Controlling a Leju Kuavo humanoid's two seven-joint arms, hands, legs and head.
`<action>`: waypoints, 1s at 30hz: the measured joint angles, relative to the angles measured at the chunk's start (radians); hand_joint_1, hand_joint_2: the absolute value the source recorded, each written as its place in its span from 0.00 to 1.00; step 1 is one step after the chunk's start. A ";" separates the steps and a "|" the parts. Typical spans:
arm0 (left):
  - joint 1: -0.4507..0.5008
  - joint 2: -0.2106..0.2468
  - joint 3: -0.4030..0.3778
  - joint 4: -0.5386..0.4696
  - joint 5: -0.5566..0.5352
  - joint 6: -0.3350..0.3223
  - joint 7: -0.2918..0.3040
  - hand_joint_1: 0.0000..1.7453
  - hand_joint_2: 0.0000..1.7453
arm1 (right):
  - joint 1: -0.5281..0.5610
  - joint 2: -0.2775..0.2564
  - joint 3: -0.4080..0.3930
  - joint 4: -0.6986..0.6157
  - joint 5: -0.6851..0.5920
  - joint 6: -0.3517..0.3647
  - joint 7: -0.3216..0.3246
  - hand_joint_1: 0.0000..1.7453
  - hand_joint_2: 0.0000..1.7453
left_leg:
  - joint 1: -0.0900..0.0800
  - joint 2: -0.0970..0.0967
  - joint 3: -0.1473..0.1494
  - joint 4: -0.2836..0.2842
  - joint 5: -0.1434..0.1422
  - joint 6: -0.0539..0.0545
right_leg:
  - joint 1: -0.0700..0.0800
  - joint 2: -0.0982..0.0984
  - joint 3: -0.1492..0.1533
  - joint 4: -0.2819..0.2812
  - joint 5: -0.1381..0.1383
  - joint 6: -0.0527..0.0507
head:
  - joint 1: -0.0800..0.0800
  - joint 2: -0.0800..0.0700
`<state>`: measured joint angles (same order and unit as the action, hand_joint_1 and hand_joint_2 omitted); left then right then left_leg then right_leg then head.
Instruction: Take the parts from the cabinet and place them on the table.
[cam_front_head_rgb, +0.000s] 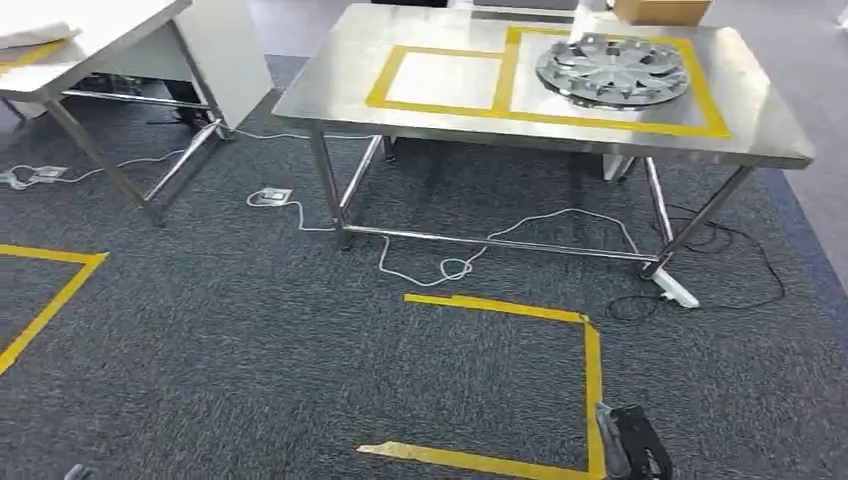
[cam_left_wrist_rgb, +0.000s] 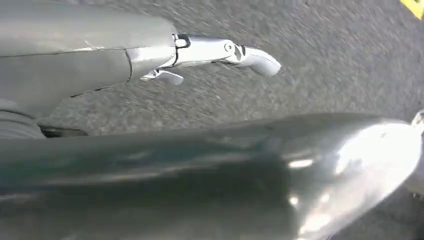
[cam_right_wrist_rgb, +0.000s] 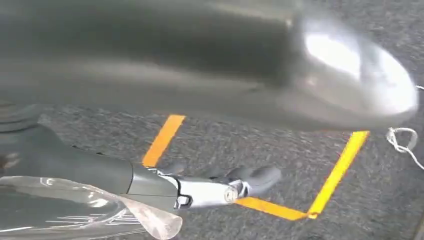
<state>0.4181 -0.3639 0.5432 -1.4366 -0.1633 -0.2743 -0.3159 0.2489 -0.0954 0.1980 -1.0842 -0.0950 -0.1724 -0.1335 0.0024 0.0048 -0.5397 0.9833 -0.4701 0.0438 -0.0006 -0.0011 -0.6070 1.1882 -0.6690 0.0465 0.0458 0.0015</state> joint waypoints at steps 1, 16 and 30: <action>-0.001 0.000 0.000 0.000 0.000 0.000 0.000 0.00 0.00 | 0.000 -0.002 0.000 0.000 -0.001 -0.001 0.001 0.00 0.00 | -0.003 -0.011 -0.018 0.001 0.015 0.002 | 0.001 0.002 -0.008 0.057 -0.028 -0.001 | 0.000 0.000; -0.013 0.001 0.005 0.011 -0.004 0.004 -0.009 0.00 0.00 | -0.011 -0.007 0.016 0.005 -0.030 -0.016 0.002 0.00 0.00 | -0.003 -0.020 -0.178 0.245 -0.105 -0.058 | 0.003 -0.030 0.158 -0.260 0.148 -0.061 | -0.018 0.000; -0.023 0.001 0.011 0.027 -0.013 0.013 -0.026 0.00 0.00 | -0.021 -0.020 0.025 0.001 -0.038 -0.027 -0.002 0.00 0.00 | 0.000 0.012 0.037 -0.002 -0.038 0.000 | -0.009 -0.009 -0.025 -0.022 0.064 0.007 | -0.016 0.000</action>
<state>0.3946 -0.3632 0.5543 -1.4099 -0.1762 -0.2609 -0.3414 0.2282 -0.1156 0.2232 -1.0830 -0.1331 -0.1995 -0.1350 0.0026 0.0164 -0.5027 0.9813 -0.5085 0.0433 -0.0100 -0.0097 -0.6321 1.1661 -0.6051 0.0534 0.0301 0.0011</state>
